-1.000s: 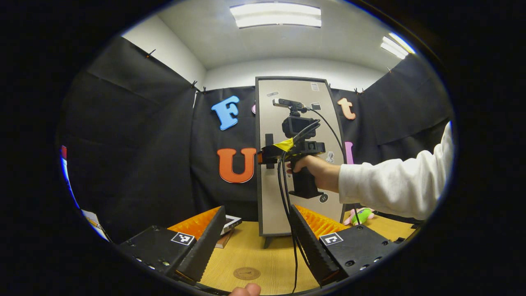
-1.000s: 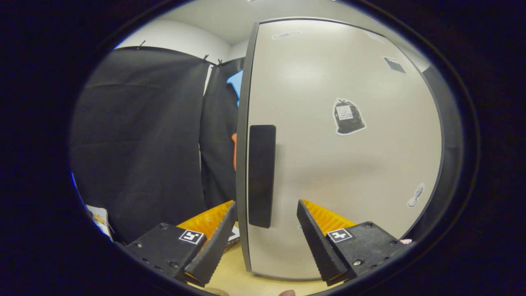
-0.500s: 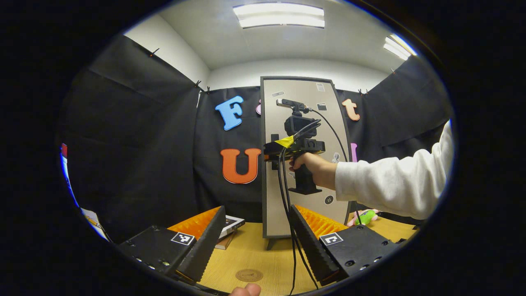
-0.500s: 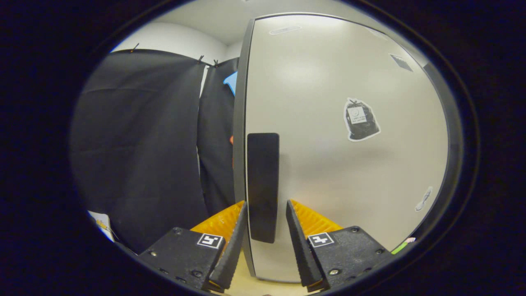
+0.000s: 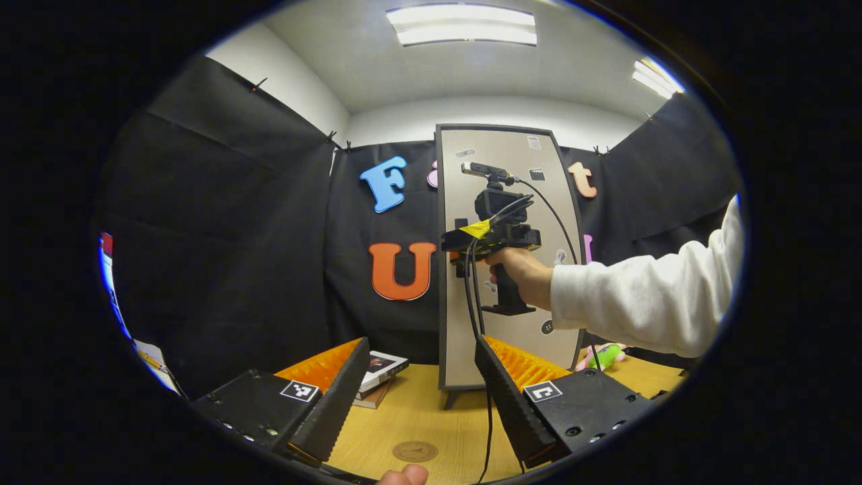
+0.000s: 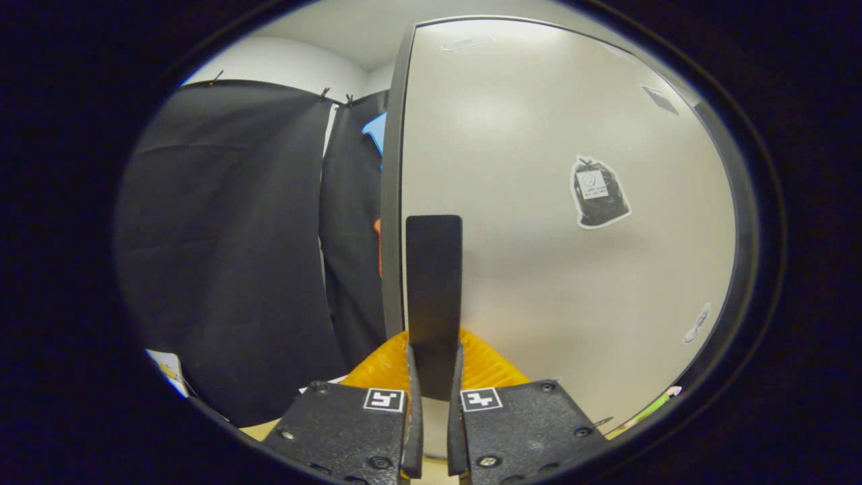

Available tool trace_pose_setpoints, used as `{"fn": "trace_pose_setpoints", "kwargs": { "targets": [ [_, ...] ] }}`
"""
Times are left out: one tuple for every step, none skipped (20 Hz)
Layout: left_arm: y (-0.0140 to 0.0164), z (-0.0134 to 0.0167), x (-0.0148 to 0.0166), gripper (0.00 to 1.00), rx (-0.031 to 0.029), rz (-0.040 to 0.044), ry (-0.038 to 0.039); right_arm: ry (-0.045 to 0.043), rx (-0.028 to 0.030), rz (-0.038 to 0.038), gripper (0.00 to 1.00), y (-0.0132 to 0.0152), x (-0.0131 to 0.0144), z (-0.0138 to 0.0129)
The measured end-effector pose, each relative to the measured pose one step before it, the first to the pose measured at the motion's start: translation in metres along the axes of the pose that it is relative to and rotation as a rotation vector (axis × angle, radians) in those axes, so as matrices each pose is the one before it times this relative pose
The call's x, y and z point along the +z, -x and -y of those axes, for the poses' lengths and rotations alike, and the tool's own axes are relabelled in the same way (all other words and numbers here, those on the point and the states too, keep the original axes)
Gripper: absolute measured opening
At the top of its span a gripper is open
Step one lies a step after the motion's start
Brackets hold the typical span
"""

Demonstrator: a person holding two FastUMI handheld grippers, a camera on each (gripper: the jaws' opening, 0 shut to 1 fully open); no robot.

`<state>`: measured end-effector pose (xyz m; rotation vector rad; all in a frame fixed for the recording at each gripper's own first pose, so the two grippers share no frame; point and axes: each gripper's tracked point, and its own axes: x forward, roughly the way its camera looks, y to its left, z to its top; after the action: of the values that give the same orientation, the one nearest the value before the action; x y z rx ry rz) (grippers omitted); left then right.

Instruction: Open the cabinet door with the right hand, grasp the bottle in the cabinet with the left hand and place it on the coaster, then close the cabinet door with the right hand.

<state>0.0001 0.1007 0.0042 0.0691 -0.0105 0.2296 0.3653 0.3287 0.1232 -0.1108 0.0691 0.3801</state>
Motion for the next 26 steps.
{"fn": "trace_pose_setpoints", "kwargs": {
  "targets": [
    [0.00018, -0.00041, -0.00054, 0.95, -0.00129, -0.00046, -0.00071, 0.00344, 0.00225, 0.00234, 0.17, 0.00037, -0.00023, 0.0],
    [-0.0001, -0.00019, 0.00049, 0.95, -0.0022, -0.00065, -0.0019, -0.00032, 0.00024, 0.00353, 0.16, 0.00037, 0.0001, -0.00031],
    [0.00054, 0.00093, -0.00005, 0.95, -0.00403, -0.00039, -0.00221, 0.00348, 0.001, 0.00358, 0.16, 0.00098, -0.00012, -0.00024],
    [0.00048, 0.00016, 0.00123, 0.95, -0.00149, 0.00398, -0.00096, 0.00088, 0.00267, 0.00257, 0.16, 0.00166, 0.00021, -0.00013],
    [0.00032, 0.00097, 0.00142, 0.95, -0.00202, 0.00473, 0.0005, 0.00007, 0.0058, -0.00012, 0.16, 0.00122, -0.00049, -0.00017],
    [0.00035, 0.00068, 0.00028, 0.95, -0.00447, 0.00247, 0.00214, -0.0027, 0.00596, -0.00108, 0.17, 0.00188, 0.00009, -0.00011],
    [0.00003, 0.00124, -0.00005, 0.95, -0.0045, 0.00155, 0.00251, -0.00129, 0.00872, -0.00096, 0.17, 0.00292, -0.00087, -0.00173],
    [-0.00022, 0.00127, 0.00046, 0.95, -0.0042, 0.00132, 0.00168, -0.00028, 0.00988, 0.00013, 0.17, 0.00388, 0.00054, -0.00191],
    [0.00062, 0.00121, 0.00056, 0.94, -0.00444, 0.00313, 0.00085, -0.00098, 0.00858, 0.00308, 0.17, 0.00564, -0.00049, -0.00143],
    [-0.00005, 0.00071, 0.00044, 0.95, -0.00401, 0.00362, 0.00054, 0.00528, 0.0079, 0.00381, 0.16, 0.00685, -0.00086, -0.00133],
    [0.00007, 0.00164, 0.00083, 0.95, -0.00601, 0.00216, 0.00124, 0.00316, 0.00762, 0.0046, 0.17, 0.00842, -0.0026, -0.00113],
    [0.00052, 0.00189, 0.00032, 0.95, -0.00553, 0.00128, 0.00156, -0.00183, 0.00373, 0.00882, 0.17, 0.0087, -0.00138, -0.00103],
    [0.00143, 0.00139, 0.00048, 0.94, -0.00455, -0.00028, 0.00158, 0.00886, 0.00017, 0.00957, 0.17, 0.01053, 0.00013, 0.00088],
    [0.00063, 0.00207, -0.00039, 0.95, -0.00519, -0.00132, 0.00173, 0.00851, 0.00009, 0.0074, 0.17, 0.00968, -0.00016, -0.00113],
    [0.00223, 0.00156, 0.00022, 0.94, -0.00525, -0.00039, 0.00223, -0.00709, 0.00486, 0.00297, 0.17, 0.0089, -0.00114, -0.0028],
    [0.00066, 0.00122, 0.00065, 0.94, -0.00509, 0.00108, 0.00327, -0.01662, 0.0089, -0.00178, 0.16, 0.01003, 0.00003, 0.0006],
    [0.00189, 0.00183, -0.00009, 0.94, -0.00558, -0.00085, 0.00494, -0.01421, 0.00719, 0.00088, 0.16, 0.01044, 0.00127, 0.00344],
    [0.00178, 0.00264, -0.00033, 0.94, -0.00971, -0.00031, 0.0065, -0.00443, 0.00103, 0.00577, 0.16, 0.00936, 0.00067, 0.0008],
    [0.00235, 0.00192, -0.00025, 0.94, -0.00767, -0.00043, 0.00417, 0.01516, -0.00015, 0.00298, 0.16, 0.00772, -0.00046, 0.00006],
    [0.00217, 0.0001, -0.00011, 0.95, -0.002, 0.00025, 0.00032, 0.01283, 0.00225, 0.00114, 0.17, 0.00826, -0.00004, -0.00021],
    [0.00142, -0.00111, 0.00053, 0.95, 0.00158, -0.00015, -0.00266, -0.00145, 0.00479, -0.00179, 0.16, 0.00747, -0.00106, -0.00255],
    [0.0019, -0.00154, -0.0009, 0.95, 0.00333, 0.00098, -0.00062, -0.00908, 0.0081, -0.00511, 0.16, 0.00931, 0.00031, 0.00047],
    [0.00188, 0.00006, 0.0002, 0.95, -0.00139, -0.0003, 0.00273, -0.01114, 0.00865, -0.00325, 0.16, 0.0117, 0.00037, 0.00245],
    [0.00206, 0.00042, -0.0012, 0.95, -0.00038, -0.00385, 0.00304, -0.00233, 0.0055, -0.00205, 0.16, 0.01207, 0.00113, 0.00316],
    [0.00167, -0.00091, -0.00181, 0.94, 0.00055, -0.00532, 0.00157, 0.00414, 0.00002, -0.00161, 0.16, 0.01006, 0.00098, 0.00283],
    [0.00134, 0.00031, -0.00026, 0.94, -0.00072, -0.00432, 0.00085, 0.00434, -0.00169, -0.00005, 0.16, 0.00911, 0.0005, 0.00172]
  ]
}}
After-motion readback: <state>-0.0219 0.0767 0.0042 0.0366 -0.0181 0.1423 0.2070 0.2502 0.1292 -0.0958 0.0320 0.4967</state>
